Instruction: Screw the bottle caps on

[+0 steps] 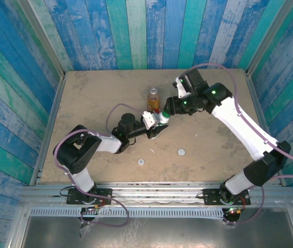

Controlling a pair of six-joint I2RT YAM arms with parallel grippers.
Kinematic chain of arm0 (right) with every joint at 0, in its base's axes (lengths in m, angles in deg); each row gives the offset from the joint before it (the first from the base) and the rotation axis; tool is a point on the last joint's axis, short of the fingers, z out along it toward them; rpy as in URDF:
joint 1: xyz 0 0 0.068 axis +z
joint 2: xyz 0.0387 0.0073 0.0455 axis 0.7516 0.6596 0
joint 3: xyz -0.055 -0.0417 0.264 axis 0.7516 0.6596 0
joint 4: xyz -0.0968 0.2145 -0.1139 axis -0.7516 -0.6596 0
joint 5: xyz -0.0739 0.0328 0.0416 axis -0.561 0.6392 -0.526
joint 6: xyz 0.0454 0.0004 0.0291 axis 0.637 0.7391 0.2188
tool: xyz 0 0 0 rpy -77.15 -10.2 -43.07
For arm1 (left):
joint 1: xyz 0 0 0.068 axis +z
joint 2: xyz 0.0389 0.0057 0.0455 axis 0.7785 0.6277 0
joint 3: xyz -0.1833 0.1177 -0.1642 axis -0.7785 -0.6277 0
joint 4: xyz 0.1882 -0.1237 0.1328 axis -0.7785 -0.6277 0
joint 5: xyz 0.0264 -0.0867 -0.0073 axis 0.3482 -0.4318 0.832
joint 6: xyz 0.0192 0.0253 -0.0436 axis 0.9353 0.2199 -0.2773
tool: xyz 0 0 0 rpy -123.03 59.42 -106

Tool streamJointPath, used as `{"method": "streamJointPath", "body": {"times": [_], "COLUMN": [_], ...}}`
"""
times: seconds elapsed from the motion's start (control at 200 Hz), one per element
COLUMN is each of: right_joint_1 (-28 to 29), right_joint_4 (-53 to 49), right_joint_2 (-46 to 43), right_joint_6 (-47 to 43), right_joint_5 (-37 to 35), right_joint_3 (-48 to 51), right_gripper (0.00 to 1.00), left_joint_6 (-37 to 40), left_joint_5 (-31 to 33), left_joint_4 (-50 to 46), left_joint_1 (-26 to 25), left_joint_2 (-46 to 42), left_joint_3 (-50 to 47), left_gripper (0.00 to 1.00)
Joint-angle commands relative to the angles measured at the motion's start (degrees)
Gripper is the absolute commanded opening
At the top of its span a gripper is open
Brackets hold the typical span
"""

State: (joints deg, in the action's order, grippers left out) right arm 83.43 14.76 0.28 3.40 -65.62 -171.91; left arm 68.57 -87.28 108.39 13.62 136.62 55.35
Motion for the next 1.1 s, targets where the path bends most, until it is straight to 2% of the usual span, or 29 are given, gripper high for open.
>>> {"method": "streamJointPath", "body": {"times": [0.0, 0.11, 0.18, 0.281, 0.466, 0.511, 0.581, 0.661, 0.942, 1.037, 1.097], "right_joint_1": [-0.02, -0.01, 0.01, 0.02, 0.02, 0.00, 0.01, 0.02, 0.00, 0.02, -1.73], "right_joint_4": [-4.07, -4.24, -4.45, -4.42, -4.47, -4.55, -4.51, -4.51, -4.42, -4.42, -4.36], "right_joint_2": [2.02, 4.13, 4.98, 5.56, 6.09, 6.11, 6.08, 6.20, 6.46, 6.57, 6.42], "right_joint_6": [1.93, 1.48, 1.24, 0.73, -0.51, -0.92, -1.39, -1.23, 0.80, 0.72, 0.79], "right_joint_5": [2.48, 4.63, 5.97, 6.49, 6.87, 6.81, 6.46, 6.22, 6.29, 5.98, 5.73], "right_joint_3": [-2.19, -2.96, -3.43, -3.30, -3.12, -3.06, -2.95, -3.11, -3.91, -3.74, -3.65], "right_gripper": [0.68, 0.68, 0.64, 0.50, 0.36, 0.37, 0.48, 0.52, 0.53, 0.58, 0.57], "left_joint_6": [1.74, 1.25, 1.34, 1.35, 1.39, 1.37, 1.35, 1.33, 1.73, 2.03, 2.05], "left_joint_5": [1.32, 1.43, 1.34, 1.38, 1.33, 1.14, 0.83, 0.66, 1.37, 1.43, 1.38], "left_joint_4": [-0.80, 0.18, -0.48, 0.09, -0.25, -0.27, -0.25, -0.22, -0.70, -0.97, -1.12], "left_joint_1": [-0.02, 0.02, -0.02, 0.00, 0.02, -0.03, -0.03, 0.01, -0.12, -0.29, -0.38], "left_joint_2": [1.21, 1.69, 1.86, 2.28, 2.57, 2.57, 2.57, 2.44, 2.30, 2.46, 2.46], "left_joint_3": [1.08, 1.05, 1.27, 1.10, 1.23, 1.22, 1.06, 0.84, 0.23, 0.29, 0.35], "left_gripper": [0.48, 0.48, 0.48, 0.48, 0.48, 0.48, 0.48, 0.48, 0.48, 0.48, 0.48]}}
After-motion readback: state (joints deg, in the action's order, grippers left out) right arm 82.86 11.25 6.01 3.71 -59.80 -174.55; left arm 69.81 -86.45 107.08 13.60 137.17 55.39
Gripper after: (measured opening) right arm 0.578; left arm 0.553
